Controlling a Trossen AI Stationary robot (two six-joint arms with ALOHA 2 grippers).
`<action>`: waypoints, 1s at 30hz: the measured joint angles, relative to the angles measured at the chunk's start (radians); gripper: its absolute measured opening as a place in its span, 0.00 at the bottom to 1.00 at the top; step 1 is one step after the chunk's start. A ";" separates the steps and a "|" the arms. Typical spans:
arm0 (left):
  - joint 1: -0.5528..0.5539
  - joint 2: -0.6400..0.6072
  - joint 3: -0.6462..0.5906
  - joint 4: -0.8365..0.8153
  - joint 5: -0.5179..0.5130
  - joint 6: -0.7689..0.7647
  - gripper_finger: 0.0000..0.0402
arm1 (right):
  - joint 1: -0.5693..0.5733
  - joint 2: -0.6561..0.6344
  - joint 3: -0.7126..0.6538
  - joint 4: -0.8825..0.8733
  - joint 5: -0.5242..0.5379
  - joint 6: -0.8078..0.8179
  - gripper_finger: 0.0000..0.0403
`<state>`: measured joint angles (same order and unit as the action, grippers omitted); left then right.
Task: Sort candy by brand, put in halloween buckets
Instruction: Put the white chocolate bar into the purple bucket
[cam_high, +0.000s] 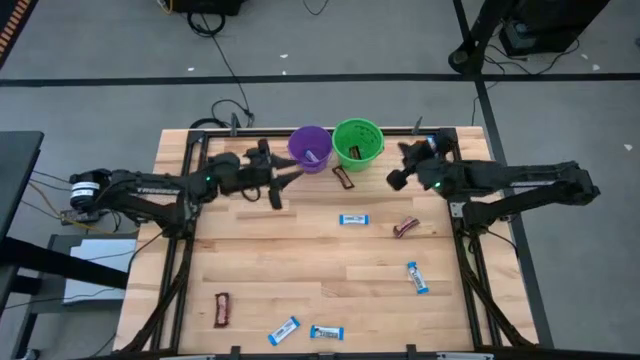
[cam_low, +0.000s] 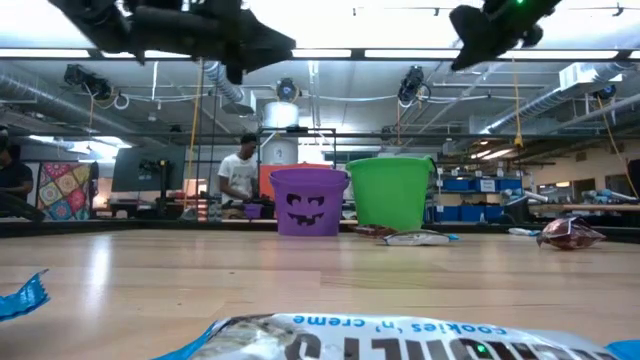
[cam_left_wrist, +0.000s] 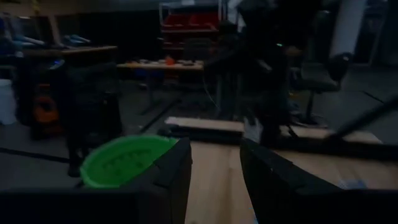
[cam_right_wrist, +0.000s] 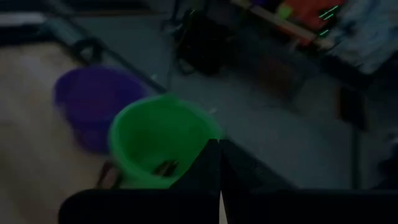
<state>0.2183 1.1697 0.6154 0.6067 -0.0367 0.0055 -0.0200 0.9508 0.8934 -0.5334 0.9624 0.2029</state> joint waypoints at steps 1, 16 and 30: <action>0.013 0.013 0.027 -0.001 0.005 -0.017 0.35 | 0.000 -0.014 0.007 0.003 0.031 -0.013 0.02; 0.069 0.081 0.456 -0.218 0.045 -0.276 0.35 | 0.022 -0.260 0.011 -0.007 -0.126 0.240 0.03; 0.072 0.081 0.626 -0.358 -0.008 -0.290 0.35 | -0.122 -0.064 0.316 -0.060 -0.612 0.020 0.02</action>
<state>0.2905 1.2506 1.2414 0.2492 -0.0447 -0.2843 -0.1418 0.8871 1.2095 -0.5934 0.3500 0.2233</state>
